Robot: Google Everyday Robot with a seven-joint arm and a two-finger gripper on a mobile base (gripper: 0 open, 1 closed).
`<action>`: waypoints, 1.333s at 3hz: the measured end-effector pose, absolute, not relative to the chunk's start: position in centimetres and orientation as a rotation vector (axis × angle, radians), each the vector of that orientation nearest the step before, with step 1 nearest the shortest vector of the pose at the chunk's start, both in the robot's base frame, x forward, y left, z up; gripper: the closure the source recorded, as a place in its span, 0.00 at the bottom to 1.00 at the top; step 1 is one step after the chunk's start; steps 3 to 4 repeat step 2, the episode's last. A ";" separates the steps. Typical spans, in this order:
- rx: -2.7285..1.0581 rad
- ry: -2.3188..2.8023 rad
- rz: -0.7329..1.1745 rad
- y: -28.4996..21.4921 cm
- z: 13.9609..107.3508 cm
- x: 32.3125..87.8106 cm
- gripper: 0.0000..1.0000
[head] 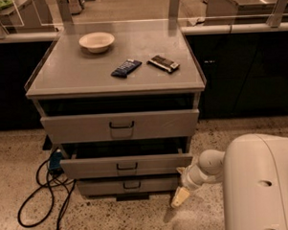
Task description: Close middle drawer
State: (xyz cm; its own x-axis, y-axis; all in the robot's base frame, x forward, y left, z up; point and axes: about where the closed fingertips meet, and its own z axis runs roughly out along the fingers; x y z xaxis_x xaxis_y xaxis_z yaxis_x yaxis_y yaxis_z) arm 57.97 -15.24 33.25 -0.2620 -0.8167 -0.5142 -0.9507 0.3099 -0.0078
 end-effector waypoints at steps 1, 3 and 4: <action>-1.555 2.224 0.362 -14.6 33.0 61.5 0.00; -1.555 2.224 0.362 -14.6 33.0 61.5 0.00; -1.555 2.224 0.362 -14.6 33.0 61.5 0.00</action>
Offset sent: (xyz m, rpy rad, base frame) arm 0.0595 0.0059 -0.0033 -0.0953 0.0177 -0.0724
